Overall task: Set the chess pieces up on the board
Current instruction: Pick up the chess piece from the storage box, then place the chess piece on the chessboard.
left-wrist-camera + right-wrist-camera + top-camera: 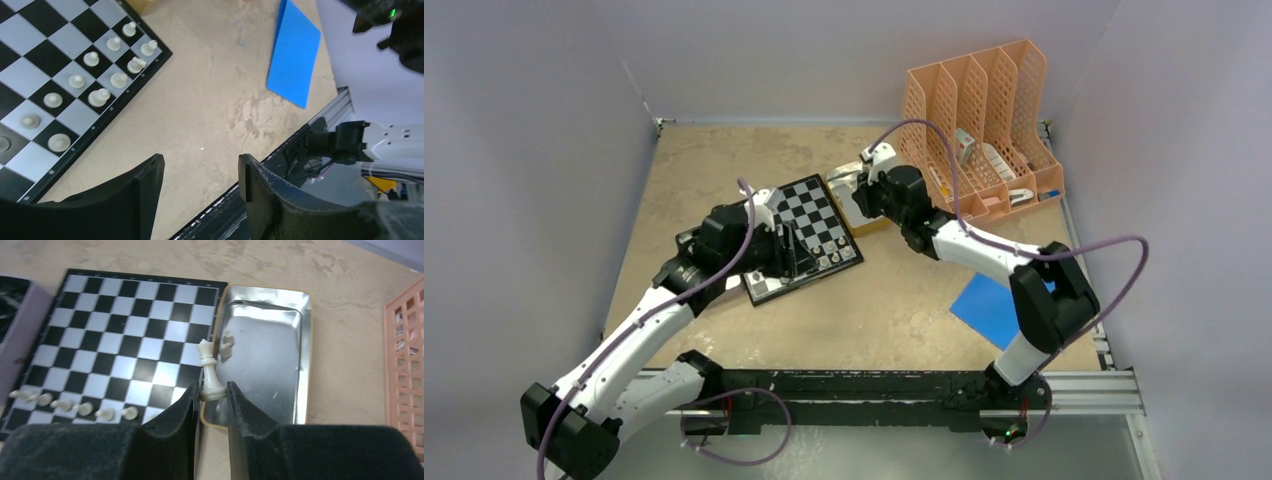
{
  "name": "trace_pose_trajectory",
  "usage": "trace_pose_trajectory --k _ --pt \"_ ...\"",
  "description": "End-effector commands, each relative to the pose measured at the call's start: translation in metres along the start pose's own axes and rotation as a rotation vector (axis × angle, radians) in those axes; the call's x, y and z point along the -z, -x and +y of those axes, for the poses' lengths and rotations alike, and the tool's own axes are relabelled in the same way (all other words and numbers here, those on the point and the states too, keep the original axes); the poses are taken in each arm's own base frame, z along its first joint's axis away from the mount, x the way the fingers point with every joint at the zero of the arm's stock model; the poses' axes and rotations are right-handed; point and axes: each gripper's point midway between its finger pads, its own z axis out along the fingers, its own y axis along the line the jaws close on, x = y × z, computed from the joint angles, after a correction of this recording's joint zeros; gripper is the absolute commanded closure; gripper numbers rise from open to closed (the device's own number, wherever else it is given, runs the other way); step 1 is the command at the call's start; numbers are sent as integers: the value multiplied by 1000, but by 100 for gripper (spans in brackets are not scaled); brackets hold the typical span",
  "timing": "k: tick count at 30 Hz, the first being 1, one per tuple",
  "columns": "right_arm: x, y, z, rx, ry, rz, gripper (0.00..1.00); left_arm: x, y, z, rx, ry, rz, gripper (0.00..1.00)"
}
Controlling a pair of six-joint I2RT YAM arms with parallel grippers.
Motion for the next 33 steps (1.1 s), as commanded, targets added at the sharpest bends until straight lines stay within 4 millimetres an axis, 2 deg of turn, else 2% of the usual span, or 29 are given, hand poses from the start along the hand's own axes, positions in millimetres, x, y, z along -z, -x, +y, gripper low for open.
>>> trace_pose_trajectory --k 1,8,16,20,28,33 --pt "36 48 35 -12 138 -194 89 7 60 -51 -10 -158 -126 45" --pt "101 73 89 27 342 -380 88 0 95 -68 51 -183 -145 51" --pt "144 86 106 41 439 -510 87 -2 118 -83 108 -244 -192 52" --pt "155 88 115 59 490 -541 87 -7 122 -89 120 -282 -178 54" --pt "161 89 118 65 505 -555 87 -10 132 -90 128 -284 -207 59" --pt "158 87 118 65 504 -548 87 -10 135 -89 118 -277 -219 71"
